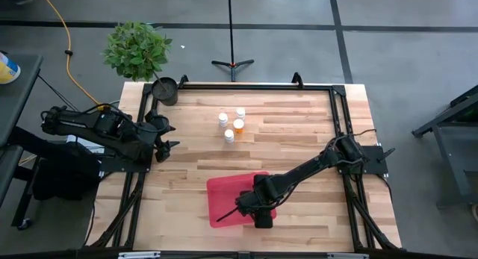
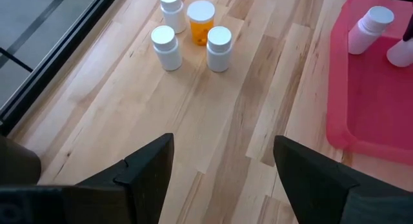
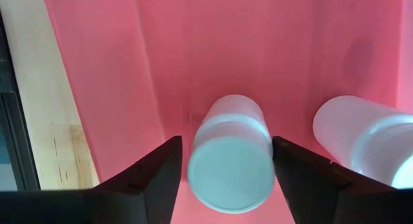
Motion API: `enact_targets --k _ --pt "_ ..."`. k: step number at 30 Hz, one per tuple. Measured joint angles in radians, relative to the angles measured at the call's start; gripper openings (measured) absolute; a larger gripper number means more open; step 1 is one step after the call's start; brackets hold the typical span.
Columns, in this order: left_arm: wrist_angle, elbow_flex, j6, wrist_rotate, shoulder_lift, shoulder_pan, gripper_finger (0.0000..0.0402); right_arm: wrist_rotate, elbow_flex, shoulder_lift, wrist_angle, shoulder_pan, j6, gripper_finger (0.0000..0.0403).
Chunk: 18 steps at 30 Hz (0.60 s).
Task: Pick and place pill bottles into a basket
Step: Put the white pill bottle into the red bin
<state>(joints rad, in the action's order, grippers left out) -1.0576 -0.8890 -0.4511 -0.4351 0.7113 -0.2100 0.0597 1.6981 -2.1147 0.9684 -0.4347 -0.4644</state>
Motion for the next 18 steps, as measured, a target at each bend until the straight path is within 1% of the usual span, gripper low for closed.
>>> enact_targets --k 6,18 --pt "0.000 0.000 0.000 0.000 0.000 0.000 0.0298 0.000 0.000 0.000 0.000 0.003 0.016 0.0228" --pt "0.000 0.000 0.000 -0.001 0.000 0.000 0.0298 0.008 0.000 0.000 -0.001 0.011 0.039 0.0257"
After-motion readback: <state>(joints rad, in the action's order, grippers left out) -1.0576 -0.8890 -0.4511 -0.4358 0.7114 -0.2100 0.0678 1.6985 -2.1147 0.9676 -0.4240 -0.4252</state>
